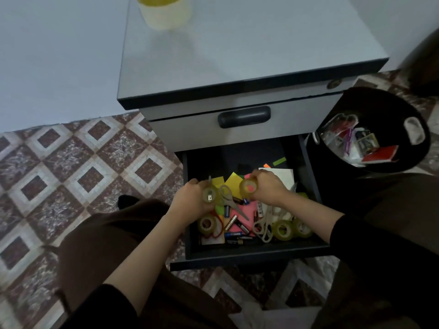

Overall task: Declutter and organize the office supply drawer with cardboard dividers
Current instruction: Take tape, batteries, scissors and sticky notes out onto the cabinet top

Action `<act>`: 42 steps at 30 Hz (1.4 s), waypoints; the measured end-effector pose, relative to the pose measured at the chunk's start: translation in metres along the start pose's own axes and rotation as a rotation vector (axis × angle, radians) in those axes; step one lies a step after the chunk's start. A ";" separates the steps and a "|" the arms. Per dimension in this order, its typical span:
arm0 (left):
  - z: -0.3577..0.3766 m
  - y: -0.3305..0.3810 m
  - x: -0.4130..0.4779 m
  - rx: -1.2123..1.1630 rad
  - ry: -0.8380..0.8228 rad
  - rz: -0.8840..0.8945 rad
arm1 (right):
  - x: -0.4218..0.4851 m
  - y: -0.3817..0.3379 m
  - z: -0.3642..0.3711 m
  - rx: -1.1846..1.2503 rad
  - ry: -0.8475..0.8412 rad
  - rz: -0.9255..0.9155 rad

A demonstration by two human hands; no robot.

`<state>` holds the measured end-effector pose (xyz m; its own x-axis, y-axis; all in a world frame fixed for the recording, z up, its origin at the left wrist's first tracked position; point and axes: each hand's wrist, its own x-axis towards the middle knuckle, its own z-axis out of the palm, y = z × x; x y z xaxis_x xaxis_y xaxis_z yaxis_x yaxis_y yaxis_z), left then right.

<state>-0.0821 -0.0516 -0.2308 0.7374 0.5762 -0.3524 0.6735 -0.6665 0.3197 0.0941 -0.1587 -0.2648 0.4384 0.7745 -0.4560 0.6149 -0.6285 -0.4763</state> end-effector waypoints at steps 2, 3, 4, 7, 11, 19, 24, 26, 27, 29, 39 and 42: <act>-0.012 0.005 -0.007 -0.011 0.052 0.004 | -0.009 -0.006 -0.011 0.008 0.019 -0.027; -0.019 0.008 -0.010 -0.022 0.079 0.010 | -0.013 -0.009 -0.017 0.010 0.032 -0.044; -0.026 0.010 -0.013 -0.033 0.109 0.017 | -0.018 -0.013 -0.023 0.018 0.042 -0.059; -0.048 0.015 -0.022 -0.053 0.212 0.036 | -0.032 -0.029 -0.042 0.077 0.064 -0.110; -0.081 0.018 -0.034 -0.129 0.385 0.049 | -0.051 -0.058 -0.079 0.134 0.114 -0.230; -0.159 0.031 -0.046 -0.255 0.606 0.152 | -0.072 -0.109 -0.150 0.206 0.249 -0.455; -0.195 0.034 -0.027 -0.217 0.662 0.145 | -0.063 -0.124 -0.184 0.219 0.330 -0.474; -0.204 0.032 -0.014 -0.199 0.662 0.125 | -0.055 -0.128 -0.194 0.223 0.364 -0.467; -0.208 0.031 -0.007 -0.197 0.651 0.110 | -0.051 -0.130 -0.198 0.229 0.377 -0.460; -0.213 0.027 0.007 -0.200 0.622 0.074 | -0.044 -0.133 -0.203 0.244 0.395 -0.438; -0.228 0.012 0.060 -0.156 0.556 0.059 | -0.018 -0.133 -0.201 0.387 0.422 -0.359; -0.230 0.010 0.069 -0.213 0.575 0.072 | -0.014 -0.134 -0.201 0.402 0.427 -0.358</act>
<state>-0.0130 0.0902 -0.0493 0.6505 0.7357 0.1884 0.5729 -0.6382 0.5143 0.1378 -0.0710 -0.0438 0.5239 0.8481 0.0787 0.5156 -0.2422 -0.8219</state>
